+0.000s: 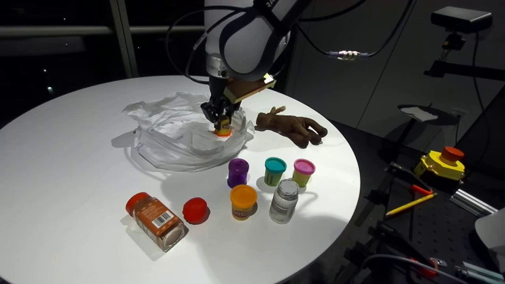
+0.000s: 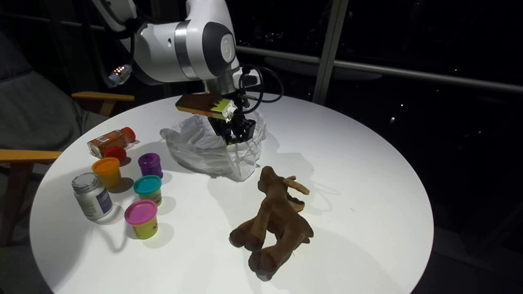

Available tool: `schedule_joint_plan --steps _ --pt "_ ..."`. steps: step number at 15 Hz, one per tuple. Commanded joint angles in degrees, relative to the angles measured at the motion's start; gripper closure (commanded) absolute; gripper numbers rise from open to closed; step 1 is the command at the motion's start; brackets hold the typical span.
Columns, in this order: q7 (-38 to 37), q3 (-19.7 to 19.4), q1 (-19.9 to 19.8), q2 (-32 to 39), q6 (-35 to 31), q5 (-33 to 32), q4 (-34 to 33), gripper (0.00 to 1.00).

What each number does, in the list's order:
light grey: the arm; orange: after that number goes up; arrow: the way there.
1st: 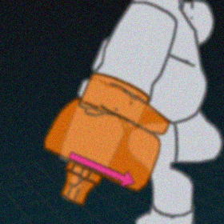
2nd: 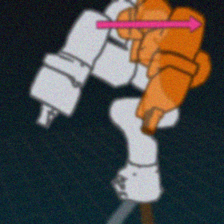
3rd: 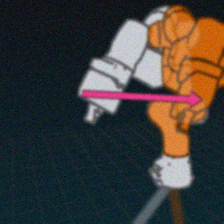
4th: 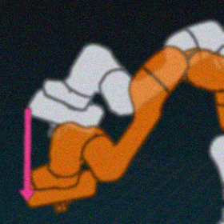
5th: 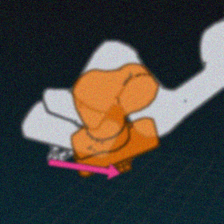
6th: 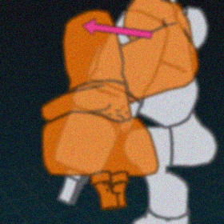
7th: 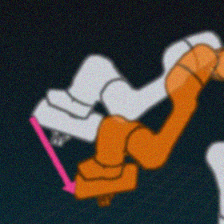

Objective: Put all the objects on the table into the plastic bag

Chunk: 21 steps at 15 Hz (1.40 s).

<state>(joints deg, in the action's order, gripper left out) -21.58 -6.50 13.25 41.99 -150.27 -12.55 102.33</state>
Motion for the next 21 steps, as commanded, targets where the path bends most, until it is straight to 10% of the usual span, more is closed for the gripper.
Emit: schedule_joint_plan --steps 1,6,7,13,21 --pt "0.36 -2.84 0.79 -4.31 -2.77 -1.3 7.84 0.86" --pt "0.06 -6.11 0.68 -9.77 -7.52 -2.92 18.02 0.81" --pt "0.85 -5.36 -0.43 -11.72 -9.0 -1.78 19.94 0.39" --pt "-1.34 -6.83 1.9 -24.05 -13.99 -1.37 26.46 0.0" --pt "-4.06 2.77 -1.56 -40.22 2.28 4.58 35.96 0.0"
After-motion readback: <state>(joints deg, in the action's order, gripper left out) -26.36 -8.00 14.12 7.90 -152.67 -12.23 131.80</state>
